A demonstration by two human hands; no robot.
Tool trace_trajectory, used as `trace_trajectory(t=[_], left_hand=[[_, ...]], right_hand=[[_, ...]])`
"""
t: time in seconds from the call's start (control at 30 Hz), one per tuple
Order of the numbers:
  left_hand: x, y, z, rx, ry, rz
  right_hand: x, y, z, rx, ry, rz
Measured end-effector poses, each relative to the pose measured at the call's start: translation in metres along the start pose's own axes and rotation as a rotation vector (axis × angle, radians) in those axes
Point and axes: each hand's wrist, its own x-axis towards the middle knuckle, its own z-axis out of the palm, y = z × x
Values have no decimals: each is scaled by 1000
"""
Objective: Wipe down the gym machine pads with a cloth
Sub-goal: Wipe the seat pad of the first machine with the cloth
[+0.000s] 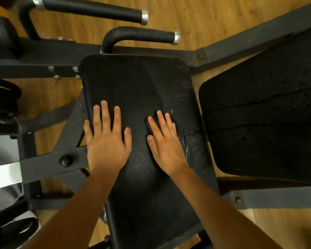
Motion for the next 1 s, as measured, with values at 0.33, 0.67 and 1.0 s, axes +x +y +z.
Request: trace_trajectory(t=[0.33, 0.67, 1.0], left_hand=[[1, 1, 0, 3, -28, 8], [3, -2, 2, -23, -34, 11], [2, -2, 2, -51, -33, 3]], right_hand=[[105, -27, -24, -27, 32, -95], [189, -44, -43, -12, 82, -18], [198, -43, -45, 23, 128, 42]])
